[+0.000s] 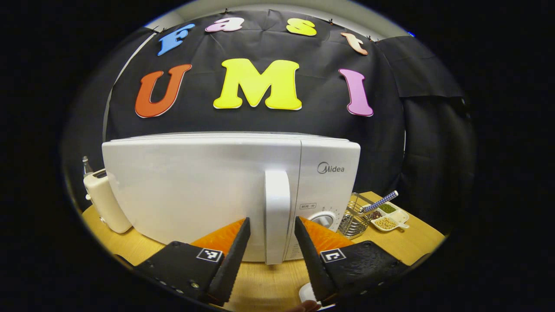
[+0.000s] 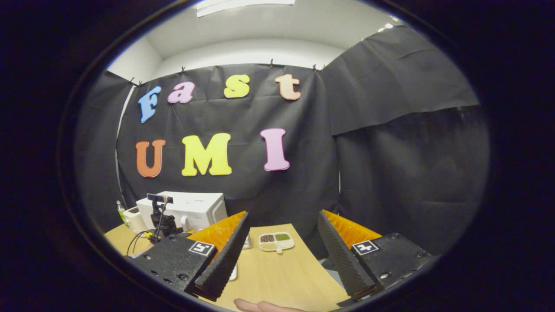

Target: Open the microwave oven with the left hand, put the food in, and close the microwave oven.

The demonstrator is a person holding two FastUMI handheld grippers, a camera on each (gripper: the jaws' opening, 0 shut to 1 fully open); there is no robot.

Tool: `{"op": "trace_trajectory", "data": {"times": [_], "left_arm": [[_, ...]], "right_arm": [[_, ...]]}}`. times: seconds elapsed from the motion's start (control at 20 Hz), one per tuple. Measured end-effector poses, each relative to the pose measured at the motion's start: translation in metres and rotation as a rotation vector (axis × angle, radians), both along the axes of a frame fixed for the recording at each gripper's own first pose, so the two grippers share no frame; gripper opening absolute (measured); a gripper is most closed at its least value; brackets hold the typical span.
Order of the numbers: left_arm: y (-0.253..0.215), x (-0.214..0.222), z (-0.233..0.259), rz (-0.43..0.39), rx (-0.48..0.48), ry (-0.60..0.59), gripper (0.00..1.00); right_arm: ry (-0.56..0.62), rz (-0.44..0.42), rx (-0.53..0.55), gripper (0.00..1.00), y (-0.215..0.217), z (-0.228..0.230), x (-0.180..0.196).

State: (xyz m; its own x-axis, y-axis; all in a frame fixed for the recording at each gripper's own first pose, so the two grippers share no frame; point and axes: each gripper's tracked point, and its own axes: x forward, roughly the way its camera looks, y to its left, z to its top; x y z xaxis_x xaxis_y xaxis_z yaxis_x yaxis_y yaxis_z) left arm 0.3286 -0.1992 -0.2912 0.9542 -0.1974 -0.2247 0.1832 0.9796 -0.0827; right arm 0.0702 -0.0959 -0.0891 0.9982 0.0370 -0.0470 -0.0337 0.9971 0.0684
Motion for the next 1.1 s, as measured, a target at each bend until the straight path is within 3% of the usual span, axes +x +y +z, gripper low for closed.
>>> {"op": "trace_trajectory", "data": {"times": [0.05, 0.1, 0.15, 0.2, 0.3, 0.4, 0.45, 0.6, 0.8, 0.85, 0.9, 0.95, 1.1], "left_arm": [[0.003, 0.003, -0.003, 0.010, 0.013, 0.009, 0.45], [0.003, 0.004, -0.007, 0.019, 0.015, 0.018, 0.35], [0.003, 0.003, -0.006, 0.024, 0.015, 0.015, 0.34], [0.000, 0.010, -0.012, 0.028, 0.004, 0.011, 0.34], [0.002, 0.001, -0.006, 0.046, 0.011, 0.004, 0.23], [0.003, 0.001, -0.008, 0.055, -0.018, 0.023, 0.05], [0.003, 0.001, -0.012, 0.053, -0.024, 0.026, 0.09], [0.002, -0.002, -0.013, 0.031, -0.004, 0.029, 0.09], [0.011, -0.030, -0.007, 0.062, 0.001, -0.012, 0.09], [0.014, -0.039, -0.008, 0.054, 0.016, -0.030, 0.08], [0.018, -0.050, -0.010, 0.043, 0.018, -0.039, 0.09], [0.024, -0.060, -0.008, 0.034, -0.001, -0.056, 0.09], [0.035, -0.092, -0.006, -0.017, -0.055, -0.067, 0.09]], "right_arm": [[0.008, 0.004, 0.002, 0.91, -0.002, -0.005, 0.003], [0.014, -0.003, -0.001, 0.91, -0.004, -0.008, 0.005], [0.022, -0.013, -0.004, 1.00, -0.007, -0.012, 0.007], [0.029, -0.023, -0.007, 1.00, -0.009, -0.015, 0.008], [0.041, -0.024, -0.007, 1.00, -0.009, -0.019, 0.007], [0.044, -0.028, -0.005, 1.00, -0.011, -0.020, 0.004], [0.043, -0.035, -0.007, 1.00, -0.014, -0.020, 0.003], [0.031, -0.052, -0.015, 1.00, -0.018, -0.015, -0.002], [0.016, -0.048, -0.033, 1.00, -0.014, -0.008, -0.009], [0.017, -0.049, -0.034, 0.92, -0.014, -0.009, -0.012], [0.022, -0.045, -0.039, 0.91, -0.011, -0.009, -0.015], [0.022, -0.037, -0.045, 1.00, -0.006, -0.009, -0.016], [0.017, -0.029, -0.046, 1.00, 0.002, -0.004, -0.026]]}}
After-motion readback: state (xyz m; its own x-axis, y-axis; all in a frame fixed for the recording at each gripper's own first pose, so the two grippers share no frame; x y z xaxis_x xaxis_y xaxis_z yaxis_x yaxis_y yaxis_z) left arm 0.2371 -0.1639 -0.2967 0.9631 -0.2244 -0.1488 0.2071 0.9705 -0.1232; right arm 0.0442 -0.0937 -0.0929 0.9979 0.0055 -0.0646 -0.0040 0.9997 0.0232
